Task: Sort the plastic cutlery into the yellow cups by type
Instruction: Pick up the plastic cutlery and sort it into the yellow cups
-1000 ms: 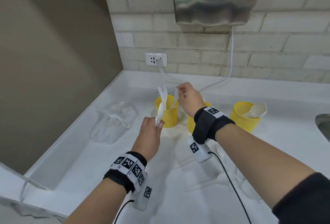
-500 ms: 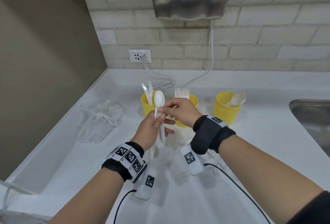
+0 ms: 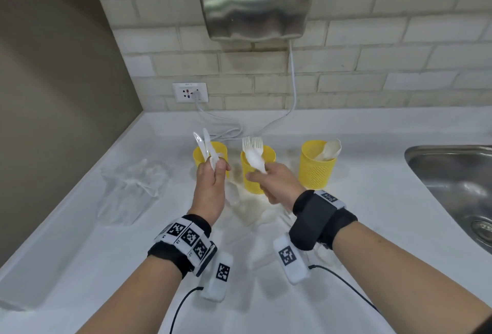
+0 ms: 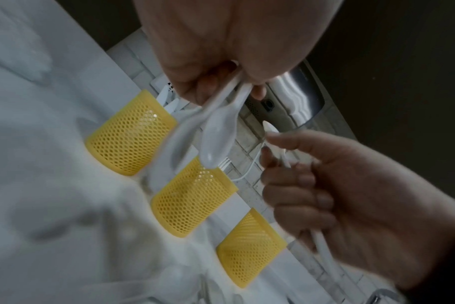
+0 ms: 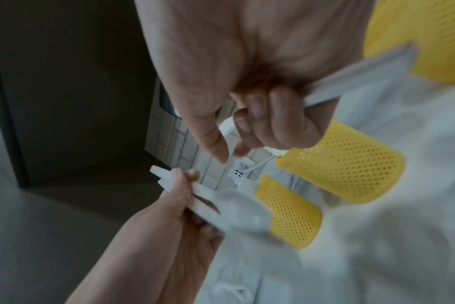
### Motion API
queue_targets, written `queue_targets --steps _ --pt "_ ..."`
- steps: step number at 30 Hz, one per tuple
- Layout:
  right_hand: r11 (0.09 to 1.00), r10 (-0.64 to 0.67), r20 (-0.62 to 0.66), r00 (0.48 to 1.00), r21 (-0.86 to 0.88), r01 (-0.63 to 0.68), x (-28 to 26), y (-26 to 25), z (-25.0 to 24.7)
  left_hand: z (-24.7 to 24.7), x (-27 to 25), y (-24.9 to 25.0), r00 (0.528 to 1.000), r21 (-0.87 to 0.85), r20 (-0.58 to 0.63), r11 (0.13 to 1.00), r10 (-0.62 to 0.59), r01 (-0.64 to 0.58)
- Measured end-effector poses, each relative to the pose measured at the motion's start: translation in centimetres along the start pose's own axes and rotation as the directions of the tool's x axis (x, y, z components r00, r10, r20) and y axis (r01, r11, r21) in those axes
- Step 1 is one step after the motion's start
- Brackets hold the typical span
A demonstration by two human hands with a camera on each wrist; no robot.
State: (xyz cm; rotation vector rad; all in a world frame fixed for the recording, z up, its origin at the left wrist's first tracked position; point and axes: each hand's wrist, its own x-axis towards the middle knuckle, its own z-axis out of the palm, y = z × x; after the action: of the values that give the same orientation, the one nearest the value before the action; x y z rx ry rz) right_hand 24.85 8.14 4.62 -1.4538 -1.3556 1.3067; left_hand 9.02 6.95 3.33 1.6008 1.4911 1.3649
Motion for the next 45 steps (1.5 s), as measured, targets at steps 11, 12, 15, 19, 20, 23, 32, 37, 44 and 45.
queue_targets --steps 11,12,15,19,20,23,32,37,44,45 --pt "0.935 0.01 0.169 0.985 0.347 -0.069 -0.3 -1.1 -2.0 2.5 -1.4 1.7 0.926 -0.044 0.155 0.939 0.344 -0.342" --pt "0.932 0.011 0.164 0.986 0.357 -0.07 -0.1 -1.1 -2.3 2.8 -1.4 1.5 0.914 -0.035 0.197 0.934 0.355 -0.355" --pt "0.919 -0.01 0.073 0.997 0.394 -0.02 0.9 -1.2 -3.3 3.7 -1.2 0.9 0.885 -0.001 0.311 0.932 0.346 -0.364" --pt "0.957 -0.097 -0.098 0.99 0.264 0.12 1.4 -1.6 -5.4 5.4 -0.8 1.9 0.881 -0.067 0.395 0.965 0.261 -0.255" --pt "0.964 -0.101 -0.125 0.987 0.232 0.128 1.5 -1.7 -5.9 6.0 -0.7 2.3 0.884 -0.059 0.405 0.972 0.233 -0.229" --pt "0.992 -0.103 -0.202 0.974 0.055 0.116 2.2 -1.8 -7.2 8.4 0.4 3.3 0.892 0.031 0.417 0.978 0.176 -0.208" --pt "0.95 -0.289 -0.443 0.848 -0.243 0.197 4.9 -3.3 -13.3 14.7 4.5 3.9 0.902 0.202 0.397 0.942 0.173 -0.269" --pt "0.95 -0.246 -0.564 0.788 -0.303 0.08 5.8 -2.0 -14.8 17.0 5.4 2.4 0.863 0.486 0.502 0.808 0.054 -0.333" --pt "0.921 -0.116 -0.521 0.846 -0.375 -0.104 6.2 0.3 -14.7 17.8 5.0 2.5 0.902 0.529 0.424 0.785 0.083 -0.321" --pt "0.934 -0.124 -0.526 0.841 -0.348 -0.079 6.2 0.5 -14.6 17.7 4.9 2.4 0.903 0.524 0.419 0.788 0.093 -0.325"
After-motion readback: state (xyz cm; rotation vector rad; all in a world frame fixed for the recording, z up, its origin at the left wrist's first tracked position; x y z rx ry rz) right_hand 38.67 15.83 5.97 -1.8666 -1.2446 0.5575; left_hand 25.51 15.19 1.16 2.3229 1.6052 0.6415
